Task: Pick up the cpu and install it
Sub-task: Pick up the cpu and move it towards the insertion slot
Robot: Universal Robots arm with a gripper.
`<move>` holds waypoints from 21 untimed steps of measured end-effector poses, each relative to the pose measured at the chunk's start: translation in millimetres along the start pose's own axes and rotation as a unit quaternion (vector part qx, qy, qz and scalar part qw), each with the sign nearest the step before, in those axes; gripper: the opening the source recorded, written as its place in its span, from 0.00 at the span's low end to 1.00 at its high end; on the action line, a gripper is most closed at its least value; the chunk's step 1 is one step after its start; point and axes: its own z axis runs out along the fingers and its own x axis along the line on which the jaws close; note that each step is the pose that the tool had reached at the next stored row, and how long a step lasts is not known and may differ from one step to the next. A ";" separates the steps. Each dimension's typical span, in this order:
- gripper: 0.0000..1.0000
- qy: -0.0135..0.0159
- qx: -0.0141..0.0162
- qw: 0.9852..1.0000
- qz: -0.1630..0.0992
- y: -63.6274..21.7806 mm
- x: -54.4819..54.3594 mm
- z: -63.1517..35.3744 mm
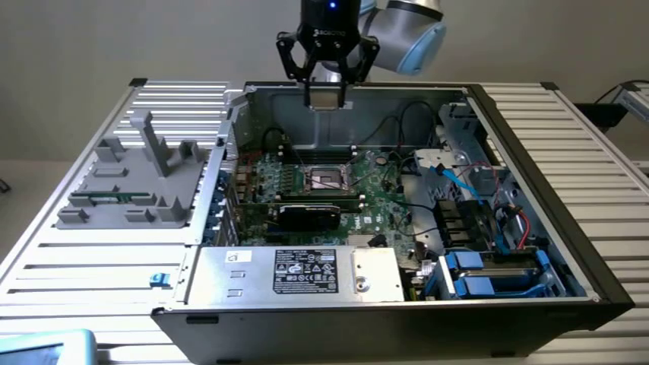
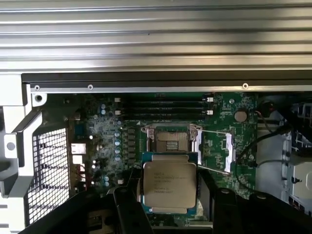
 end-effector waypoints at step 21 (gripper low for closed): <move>0.55 -0.001 0.000 1.000 0.001 11.3 -7.0 14.6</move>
